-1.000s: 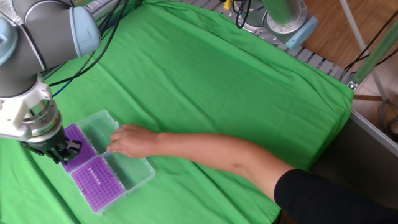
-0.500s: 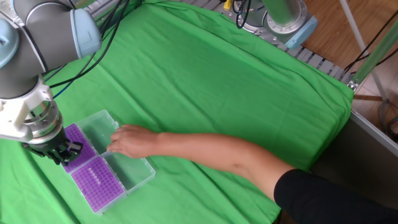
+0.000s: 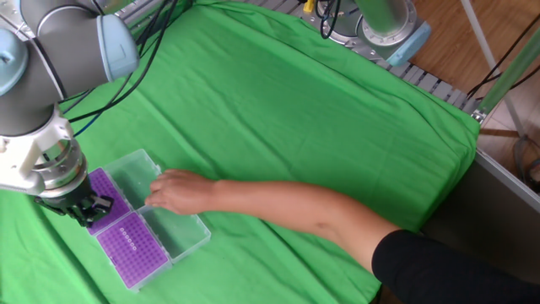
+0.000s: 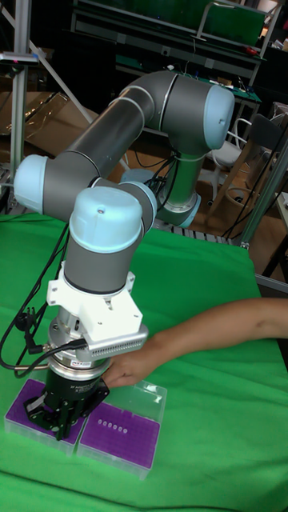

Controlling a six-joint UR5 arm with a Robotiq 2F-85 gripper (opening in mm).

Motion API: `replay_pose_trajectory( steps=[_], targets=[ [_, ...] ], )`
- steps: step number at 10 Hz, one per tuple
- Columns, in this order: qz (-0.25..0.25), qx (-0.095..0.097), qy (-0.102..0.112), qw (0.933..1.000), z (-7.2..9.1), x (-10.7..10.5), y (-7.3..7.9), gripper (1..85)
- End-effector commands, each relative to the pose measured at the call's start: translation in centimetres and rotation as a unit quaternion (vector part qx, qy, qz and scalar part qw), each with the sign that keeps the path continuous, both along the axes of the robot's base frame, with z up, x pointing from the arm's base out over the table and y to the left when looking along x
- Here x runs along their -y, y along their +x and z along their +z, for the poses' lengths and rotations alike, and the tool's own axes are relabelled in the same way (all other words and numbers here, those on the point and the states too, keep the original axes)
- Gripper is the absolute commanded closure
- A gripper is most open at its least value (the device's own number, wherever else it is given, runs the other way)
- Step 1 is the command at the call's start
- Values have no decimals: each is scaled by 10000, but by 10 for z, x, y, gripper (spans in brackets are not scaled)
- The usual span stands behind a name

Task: Insert a small pipette tip into the holder for small pipette tips

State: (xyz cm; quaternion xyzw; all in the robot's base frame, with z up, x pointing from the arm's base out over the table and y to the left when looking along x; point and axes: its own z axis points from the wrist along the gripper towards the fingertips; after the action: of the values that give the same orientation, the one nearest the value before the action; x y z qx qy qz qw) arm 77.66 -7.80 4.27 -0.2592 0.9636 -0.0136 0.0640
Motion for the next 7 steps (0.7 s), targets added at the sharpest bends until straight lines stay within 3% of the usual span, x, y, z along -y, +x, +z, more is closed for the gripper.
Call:
replay_pose_trajectory(
  steps=[1,4,7],
  targets=[
    [-104,20,116,9999,2,-2,1,757],
    [-105,-116,-24,9999,22,8,-8,790],
    [-216,-259,-144,9993,44,1,-11,800]
  ],
)
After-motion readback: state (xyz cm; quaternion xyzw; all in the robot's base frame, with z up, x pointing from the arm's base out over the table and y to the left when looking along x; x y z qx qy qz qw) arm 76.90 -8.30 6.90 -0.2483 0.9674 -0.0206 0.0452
